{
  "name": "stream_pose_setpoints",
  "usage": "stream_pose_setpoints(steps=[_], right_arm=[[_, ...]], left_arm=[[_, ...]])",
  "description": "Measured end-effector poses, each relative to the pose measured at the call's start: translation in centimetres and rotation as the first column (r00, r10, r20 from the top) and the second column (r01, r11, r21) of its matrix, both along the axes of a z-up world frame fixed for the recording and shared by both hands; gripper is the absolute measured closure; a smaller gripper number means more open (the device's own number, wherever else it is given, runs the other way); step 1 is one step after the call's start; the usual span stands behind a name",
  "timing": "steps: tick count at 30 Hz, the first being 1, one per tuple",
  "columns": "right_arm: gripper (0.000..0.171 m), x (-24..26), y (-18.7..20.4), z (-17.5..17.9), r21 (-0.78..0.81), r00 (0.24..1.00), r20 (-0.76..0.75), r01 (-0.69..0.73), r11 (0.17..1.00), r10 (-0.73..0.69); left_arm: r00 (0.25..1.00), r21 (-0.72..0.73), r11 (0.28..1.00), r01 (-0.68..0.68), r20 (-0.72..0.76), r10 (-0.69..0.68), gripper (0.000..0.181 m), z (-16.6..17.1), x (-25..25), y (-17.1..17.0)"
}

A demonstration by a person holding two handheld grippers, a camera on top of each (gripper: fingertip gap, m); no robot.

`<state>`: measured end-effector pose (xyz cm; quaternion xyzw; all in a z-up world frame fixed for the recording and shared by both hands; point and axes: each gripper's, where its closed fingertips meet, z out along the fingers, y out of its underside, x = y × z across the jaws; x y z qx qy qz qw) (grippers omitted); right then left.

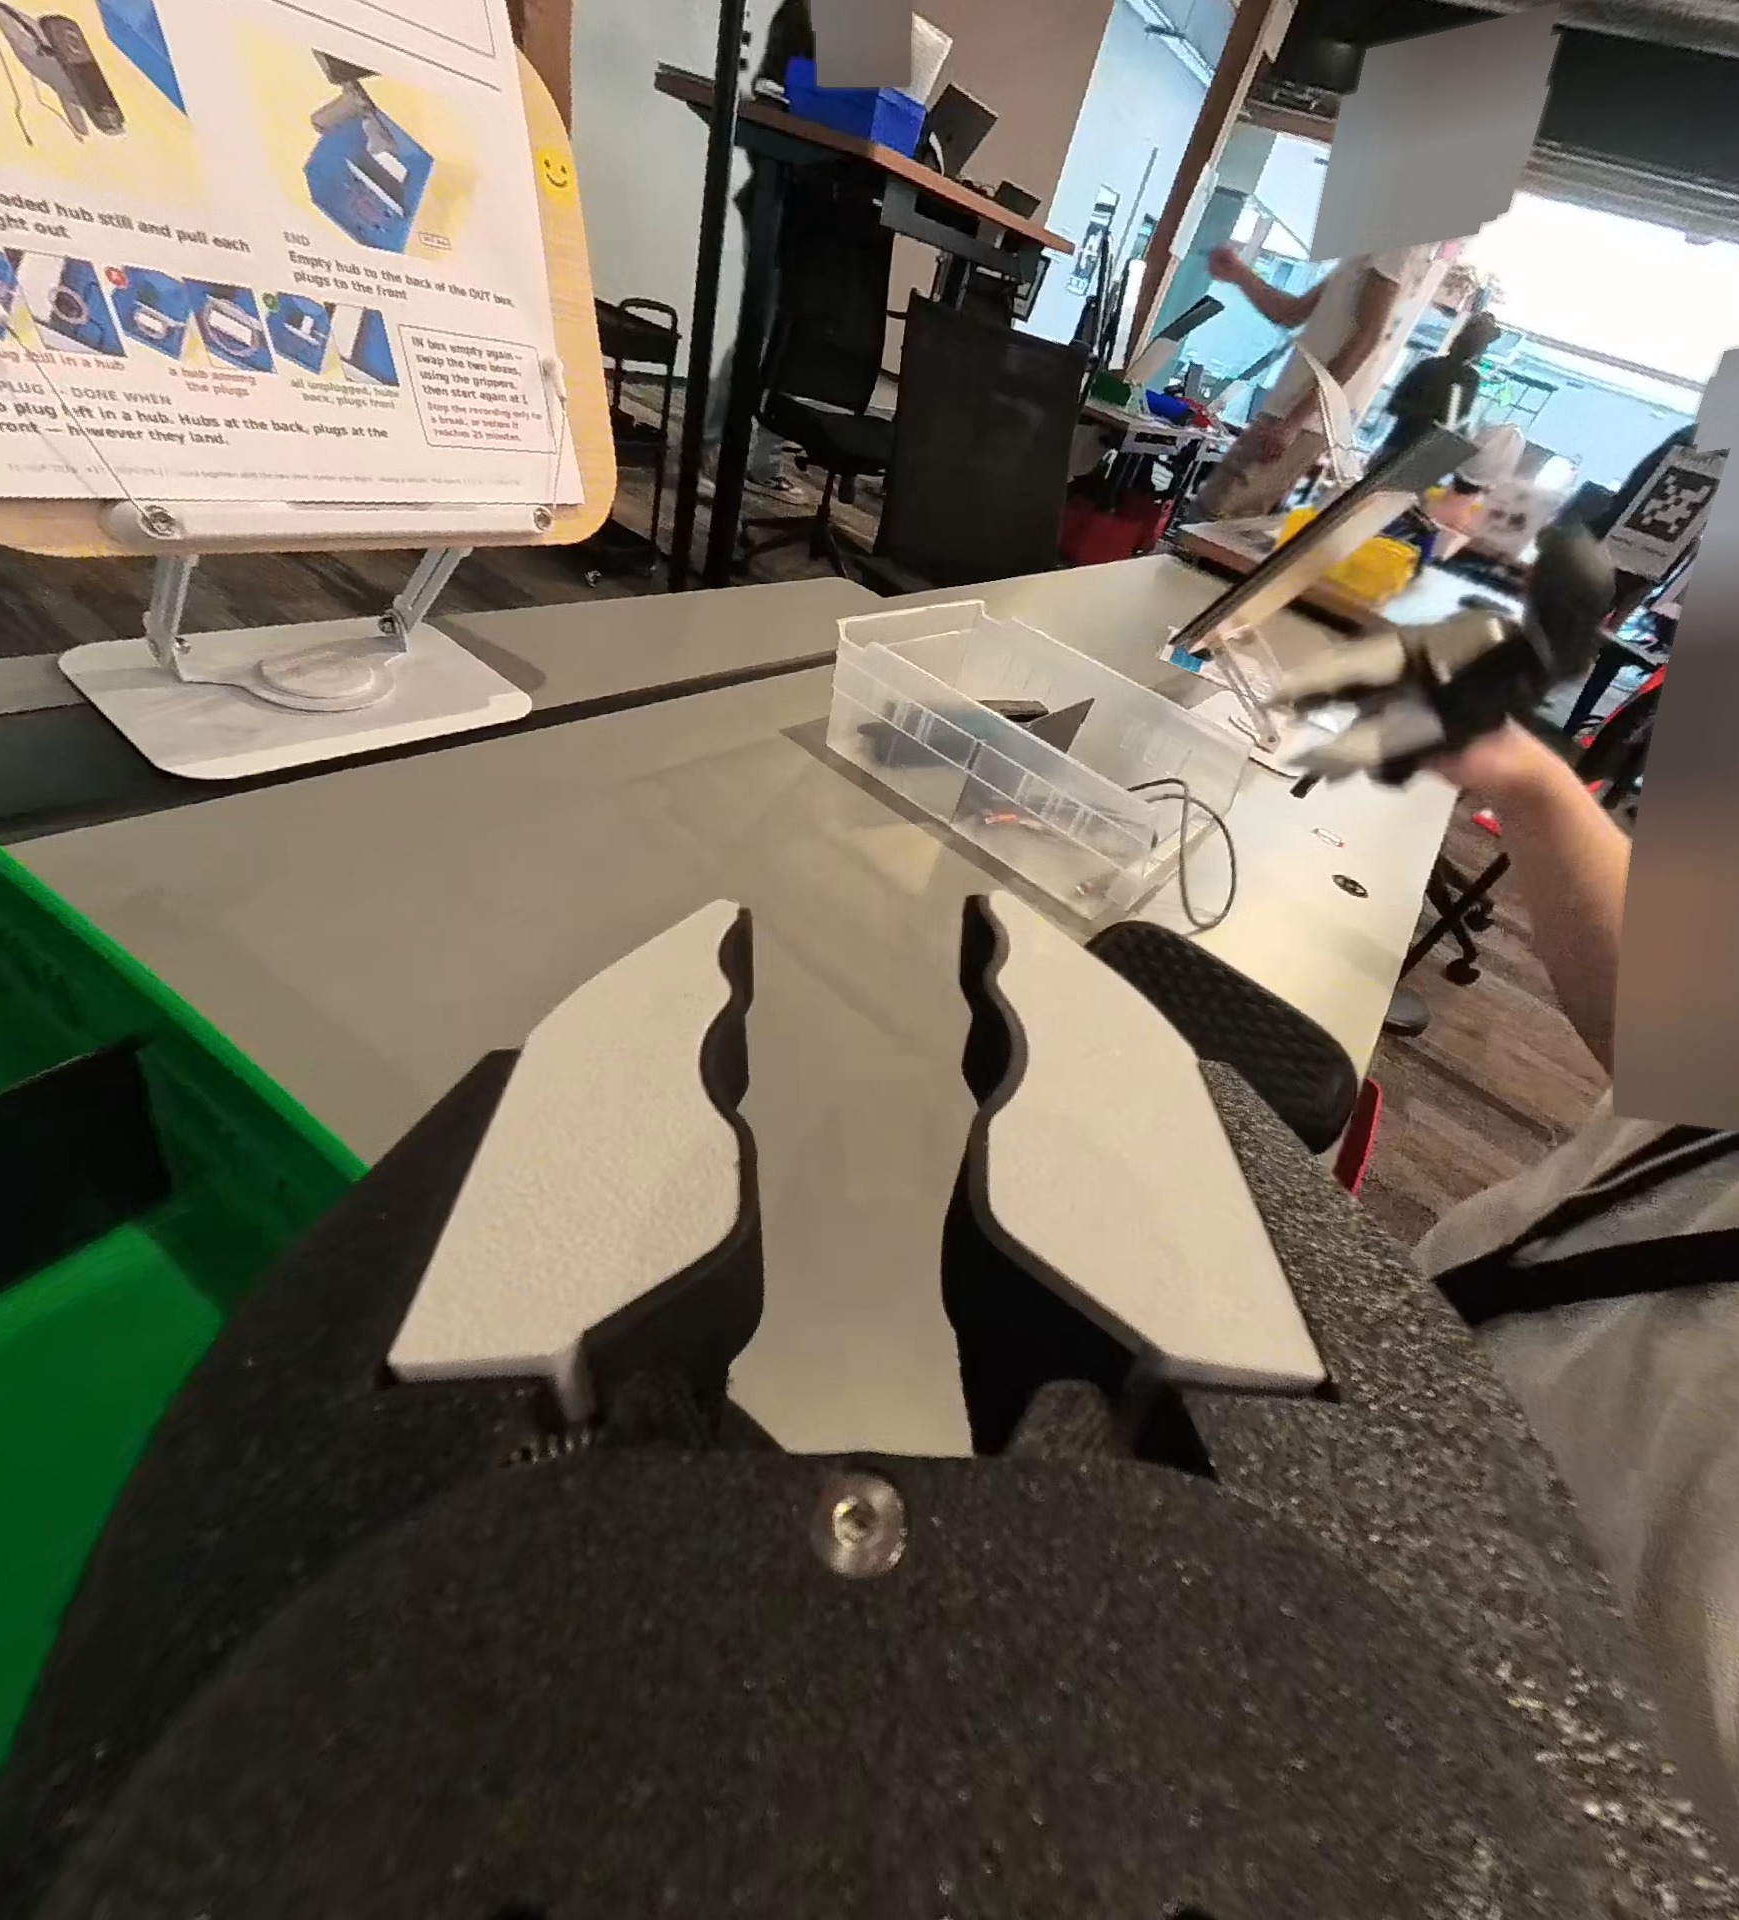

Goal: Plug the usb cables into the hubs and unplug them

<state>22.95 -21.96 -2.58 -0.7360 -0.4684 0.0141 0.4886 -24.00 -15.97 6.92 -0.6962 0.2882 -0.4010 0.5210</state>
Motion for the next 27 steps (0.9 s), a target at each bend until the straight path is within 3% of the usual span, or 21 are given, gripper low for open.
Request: stream_pose_setpoints(steps=[3, 5, 7, 8, 9, 11, 14, 17, 19, 21, 24, 27], right_arm=[[0.142, -1.2, -3.4, -6.9, -0.075, 0.989, -0.005, 0.147, 0.986, -0.148], [0.137, -1.0, -2.6, -10.5, -0.172, 0.962, -0.007, 0.267, 0.948, -0.272], [0.134, -1.6, -0.7, -11.6, -0.209, 0.939, -0.068, 0.317, 0.925, -0.337], [0.142, -2.0, 0.0, -11.7, -0.219, 0.934, -0.085, 0.323, 0.921, -0.348], [0.166, -2.1, 0.7, -11.6, -0.215, 0.932, -0.083, 0.329, 0.92, -0.353], [0.167, -2.7, 1.4, -10.7, -0.213, 0.949, -0.067, 0.289, 0.933, -0.309], [0.167, -3.2, 3.7, -6.2, -0.17, 0.966, -0.095, 0.22, 0.961, -0.238], [0.167, -2.3, 7.8, -4.3, -0.275, 0.982, -0.067, 0.153, 0.949, -0.178], [0.167, -2.5, 9.3, -5.7, -0.416, 0.999, -0.04, -0.011, 0.909, -0.007], [0.167, -3.5, 9.4, -7.7, -0.569, 0.981, -0.137, -0.19, 0.8, 0.135], [0.167, -2.1, 9.3, -11.5, -0.752, 0.991, -0.075, -0.127, 0.647, 0.106], [0.16, -1.8, 8.4, -12.3, -0.735, 0.99, -0.038, -0.119, 0.668, 0.135]], left_arm=[[1.0, 0.012, 1.0, 0.021, 0.011, -0.022, 0.143, 0.5, 0.6, 0.2], [0.998, 0.02, 0.998, 0.054, 0.021, -0.054, 0.143, 1.0, 1.4, 0.4], [0.995, 0.031, 0.996, 0.089, 0.037, -0.09, 0.143, 1.7, 2.3, 0.2], [0.994, 0.036, 0.995, 0.097, 0.043, -0.099, 0.143, 1.9, 2.6, 0.0], [0.994, 0.04, 0.994, 0.103, 0.045, -0.104, 0.144, 2.1, 2.8, -0.3], [0.994, 0.043, 0.994, 0.101, 0.045, -0.103, 0.144, 2.1, 2.7, -1.1], [0.996, 0.037, 0.997, 0.067, 0.053, -0.069, 0.145, 2.0, 1.7, -1.9], [0.997, 0.031, 0.999, 0.038, 0.062, -0.04, 0.146, 1.9, 0.7, -2.3], [0.996, 0.034, 0.999, 0.031, 0.079, -0.033, 0.146, 2.1, 0.5, -2.6], [0.996, 0.044, 0.999, 0.024, 0.085, -0.028, 0.146, 2.3, 0.3, -3.2], [0.997, 0.043, 0.999, 0.003, 0.078, -0.006, 0.146, 2.2, -0.2, -3.9], [0.998, 0.016, 1.0, -0.017, 0.063, 0.016, 0.146, 1.5, -1.1, -4.3]])
